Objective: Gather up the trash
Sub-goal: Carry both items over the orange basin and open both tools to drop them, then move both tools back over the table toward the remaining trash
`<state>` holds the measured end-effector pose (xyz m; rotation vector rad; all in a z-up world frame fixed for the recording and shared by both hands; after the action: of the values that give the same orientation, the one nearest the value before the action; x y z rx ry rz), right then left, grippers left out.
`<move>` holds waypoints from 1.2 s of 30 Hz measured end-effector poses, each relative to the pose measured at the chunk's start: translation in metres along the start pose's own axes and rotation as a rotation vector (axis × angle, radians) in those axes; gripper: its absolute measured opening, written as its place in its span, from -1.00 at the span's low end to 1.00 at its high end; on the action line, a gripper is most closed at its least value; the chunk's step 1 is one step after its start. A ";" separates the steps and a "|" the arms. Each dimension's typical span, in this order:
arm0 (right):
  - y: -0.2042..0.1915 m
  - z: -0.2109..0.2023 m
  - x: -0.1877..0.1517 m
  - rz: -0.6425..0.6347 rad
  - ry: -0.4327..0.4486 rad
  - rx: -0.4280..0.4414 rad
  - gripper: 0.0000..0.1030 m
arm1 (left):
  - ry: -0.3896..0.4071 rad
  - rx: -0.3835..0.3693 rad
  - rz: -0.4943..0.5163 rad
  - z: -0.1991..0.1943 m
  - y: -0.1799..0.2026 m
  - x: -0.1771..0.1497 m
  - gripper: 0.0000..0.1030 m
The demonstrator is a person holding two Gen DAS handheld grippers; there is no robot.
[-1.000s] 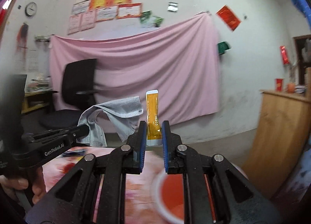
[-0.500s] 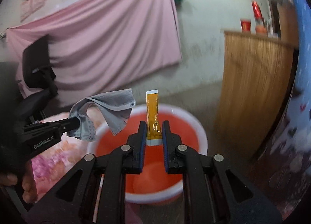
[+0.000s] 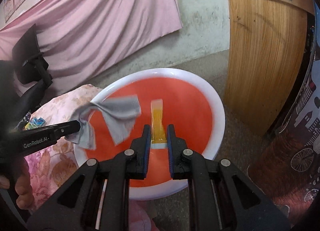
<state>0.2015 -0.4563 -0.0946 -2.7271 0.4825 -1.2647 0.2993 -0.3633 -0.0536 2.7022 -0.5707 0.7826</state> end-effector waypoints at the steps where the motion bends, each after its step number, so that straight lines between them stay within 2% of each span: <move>1: 0.000 0.000 0.000 0.001 -0.004 0.001 -0.23 | 0.001 0.003 -0.003 -0.002 0.000 0.000 -0.62; 2: 0.000 0.001 -0.001 0.002 -0.007 0.001 -0.23 | 0.004 0.004 -0.007 -0.004 -0.001 0.000 -0.46; 4: 0.000 0.001 -0.001 0.002 -0.015 -0.003 -0.23 | 0.016 0.004 -0.017 -0.006 -0.004 0.000 -0.35; 7: -0.001 0.001 0.000 0.005 -0.024 -0.003 -0.14 | 0.037 0.003 -0.023 -0.014 -0.010 -0.001 -0.31; 10: -0.004 0.000 0.002 0.003 -0.021 -0.002 0.10 | 0.063 0.013 -0.027 -0.022 -0.015 0.000 -0.09; 15: -0.009 -0.004 0.004 0.004 -0.006 -0.001 0.36 | 0.104 0.022 -0.049 -0.038 -0.024 0.000 0.03; 18: -0.011 -0.009 0.006 0.007 0.007 -0.003 0.56 | 0.138 0.021 -0.065 -0.049 -0.030 0.001 0.20; 20: -0.014 -0.013 0.009 0.006 0.019 -0.004 0.66 | 0.171 0.023 -0.069 -0.058 -0.034 0.002 0.50; 24: -0.020 -0.024 0.016 0.003 0.057 -0.001 0.94 | 0.262 0.042 -0.066 -0.081 -0.041 0.002 0.63; 26: -0.024 -0.030 0.020 -0.001 0.078 -0.004 1.00 | 0.300 0.063 -0.068 -0.092 -0.046 0.004 0.87; 29: -0.032 -0.041 0.026 -0.010 0.117 -0.001 1.00 | 0.375 0.092 -0.064 -0.109 -0.052 0.003 0.92; 36: -0.055 -0.068 0.039 -0.034 0.227 0.031 1.00 | 0.465 0.105 -0.072 -0.141 -0.070 0.000 0.92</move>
<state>0.1868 -0.4135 -0.0095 -2.5894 0.4328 -1.5860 0.2667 -0.2512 0.0516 2.4809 -0.3267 1.3967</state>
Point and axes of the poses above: each gripper's, at about its wrist camera, not at the fingertips, and z roughly the way its jaws point, y to its right, x to its top, the point moved 5 cm from there along z, roughly the way its jaws point, and after that the axes turned 2 degrees about x, right-handed, at the moved point
